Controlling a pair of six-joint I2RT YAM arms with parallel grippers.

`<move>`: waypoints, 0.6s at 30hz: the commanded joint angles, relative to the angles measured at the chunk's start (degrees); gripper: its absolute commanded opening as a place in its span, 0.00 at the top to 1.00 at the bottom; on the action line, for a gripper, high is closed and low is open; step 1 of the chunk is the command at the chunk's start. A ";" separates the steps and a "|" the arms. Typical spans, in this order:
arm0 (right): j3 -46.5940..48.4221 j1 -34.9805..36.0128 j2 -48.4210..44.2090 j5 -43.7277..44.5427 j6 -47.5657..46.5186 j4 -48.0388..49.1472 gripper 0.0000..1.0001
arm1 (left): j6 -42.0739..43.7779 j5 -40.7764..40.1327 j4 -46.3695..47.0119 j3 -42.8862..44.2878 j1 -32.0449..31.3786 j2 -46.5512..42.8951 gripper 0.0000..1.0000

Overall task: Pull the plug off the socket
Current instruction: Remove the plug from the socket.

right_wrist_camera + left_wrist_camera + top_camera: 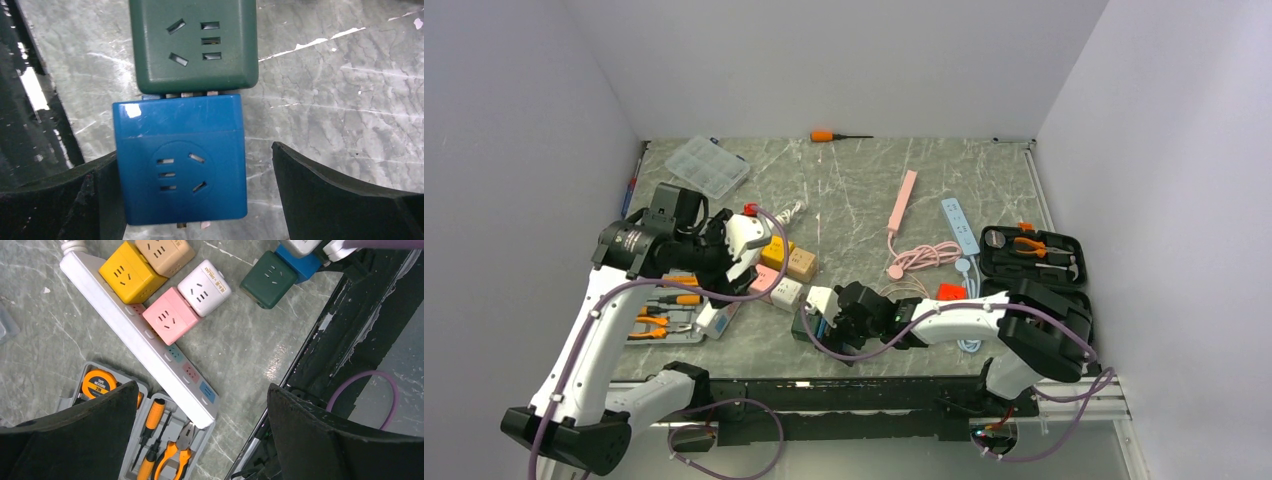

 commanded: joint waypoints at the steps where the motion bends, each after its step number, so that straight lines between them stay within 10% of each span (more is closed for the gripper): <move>1: 1.96 0.14 2.36 2.11 -2.32 4.43 0.03 | 1.30 2.68 2.01 -0.89 0.23 -2.21 0.00; 9: 1.58 0.16 4.64 0.40 -0.56 7.38 0.24 | 4.43 8.12 5.56 -6.46 0.23 -7.55 0.01; 16: 3.05 0.90 7.47 1.02 1.84 4.79 0.98 | 9.14 7.88 6.05 -10.50 0.23 -10.52 0.01; 18: 3.54 1.29 6.81 1.82 2.90 3.94 1.00 | 9.76 8.82 5.80 -10.34 0.23 -9.87 0.01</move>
